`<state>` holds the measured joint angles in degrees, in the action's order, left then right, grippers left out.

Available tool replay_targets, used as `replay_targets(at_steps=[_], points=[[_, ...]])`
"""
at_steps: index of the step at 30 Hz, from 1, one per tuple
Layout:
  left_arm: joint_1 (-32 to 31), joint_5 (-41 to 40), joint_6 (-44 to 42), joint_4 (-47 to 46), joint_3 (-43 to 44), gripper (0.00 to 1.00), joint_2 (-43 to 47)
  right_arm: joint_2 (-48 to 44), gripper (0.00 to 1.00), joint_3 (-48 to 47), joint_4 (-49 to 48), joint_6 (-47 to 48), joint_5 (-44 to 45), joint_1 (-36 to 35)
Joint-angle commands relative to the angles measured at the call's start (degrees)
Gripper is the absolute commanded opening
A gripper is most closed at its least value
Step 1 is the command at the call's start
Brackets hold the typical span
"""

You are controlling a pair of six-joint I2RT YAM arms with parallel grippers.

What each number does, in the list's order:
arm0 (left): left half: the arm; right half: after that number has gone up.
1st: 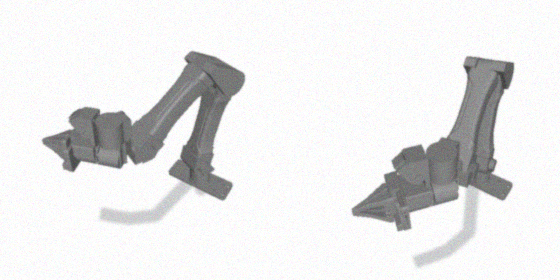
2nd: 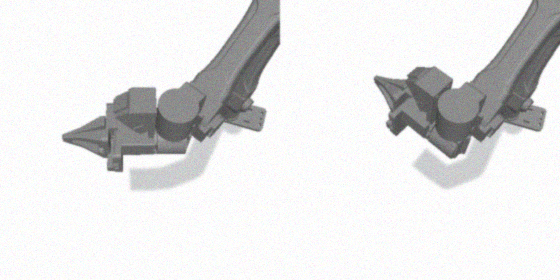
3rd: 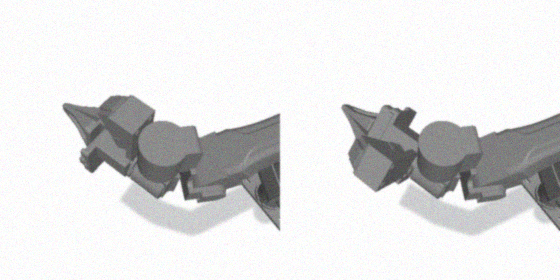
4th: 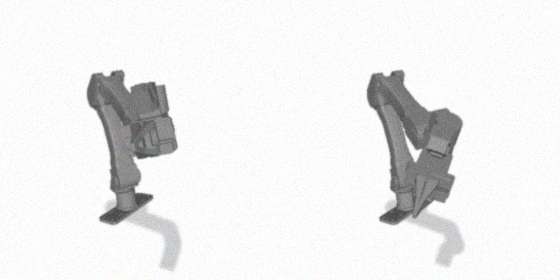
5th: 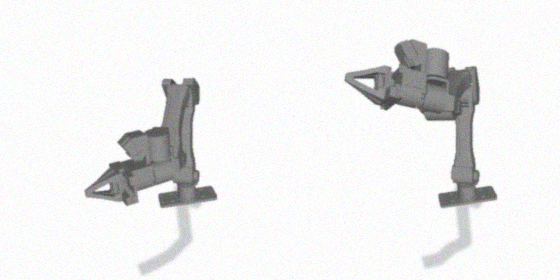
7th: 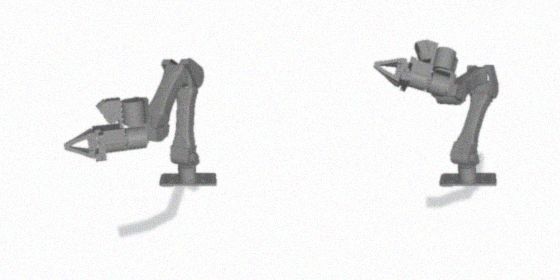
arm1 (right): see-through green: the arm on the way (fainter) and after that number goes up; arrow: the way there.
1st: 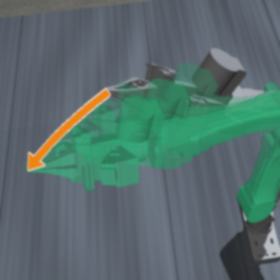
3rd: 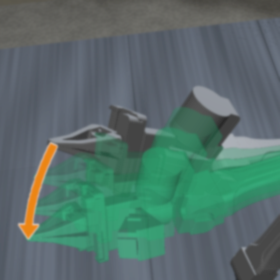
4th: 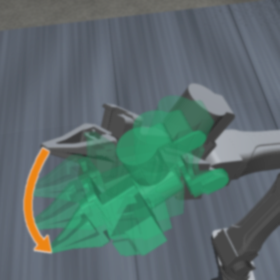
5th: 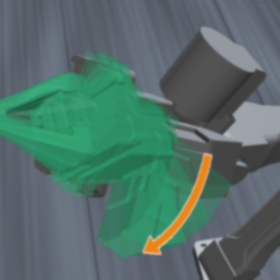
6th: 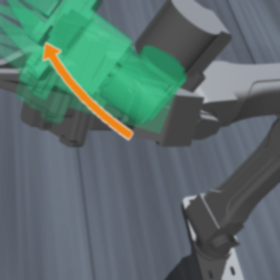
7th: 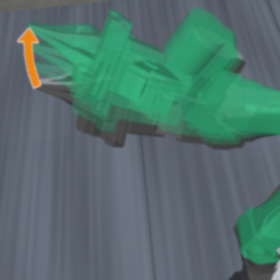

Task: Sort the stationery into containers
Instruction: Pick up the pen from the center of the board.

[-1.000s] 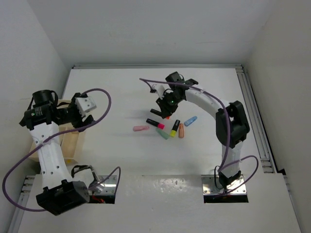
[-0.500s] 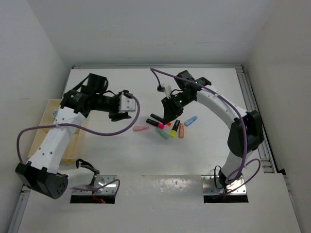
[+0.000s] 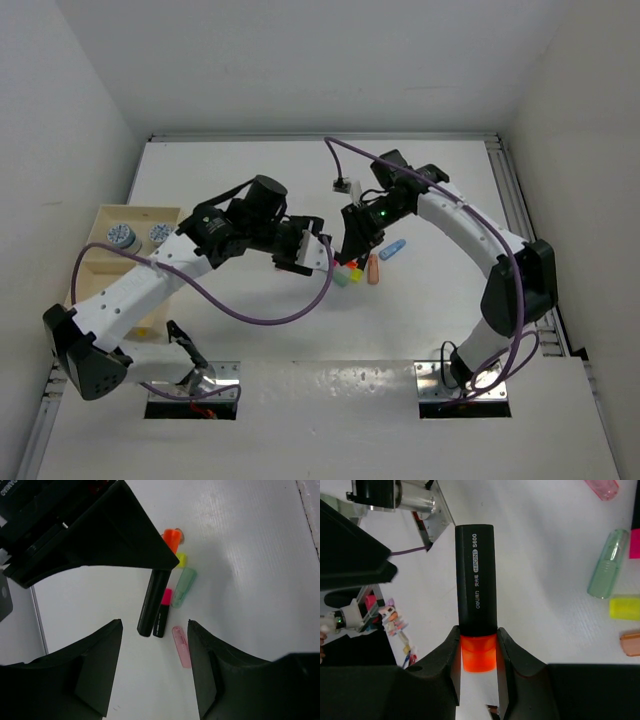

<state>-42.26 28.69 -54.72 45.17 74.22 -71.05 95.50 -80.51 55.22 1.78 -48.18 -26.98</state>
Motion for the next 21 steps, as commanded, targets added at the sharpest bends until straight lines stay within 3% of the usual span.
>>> replay_targets(at_steps=[1, 14, 17, 20, 21], points=[[-2.6, -2.8, 1.5, -5.2, -0.4, 0.61, -0.8, -2.7, 0.0, 0.4, -0.1, -1.3, -4.4, 0.0], [-6.4, -7.7, 0.0, -10.3, -4.3, 0.59, -4.1, -4.9, 0.0, 1.6, -1.3, -4.9, -7.1, -0.1], [-6.5, -7.9, -0.1, -10.7, -4.7, 0.53, -4.1, -4.7, 0.0, 1.7, -1.3, -5.0, -7.2, -0.1], [-6.5, -8.0, -0.4, -10.5, -5.0, 0.41, -3.9, -4.1, 0.0, 1.3, -1.9, -5.2, -7.5, -0.1], [-6.5, -8.4, -0.6, -10.2, -4.9, 0.32, -3.9, -3.9, 0.01, 0.8, -2.0, -5.7, -7.6, -0.1]])
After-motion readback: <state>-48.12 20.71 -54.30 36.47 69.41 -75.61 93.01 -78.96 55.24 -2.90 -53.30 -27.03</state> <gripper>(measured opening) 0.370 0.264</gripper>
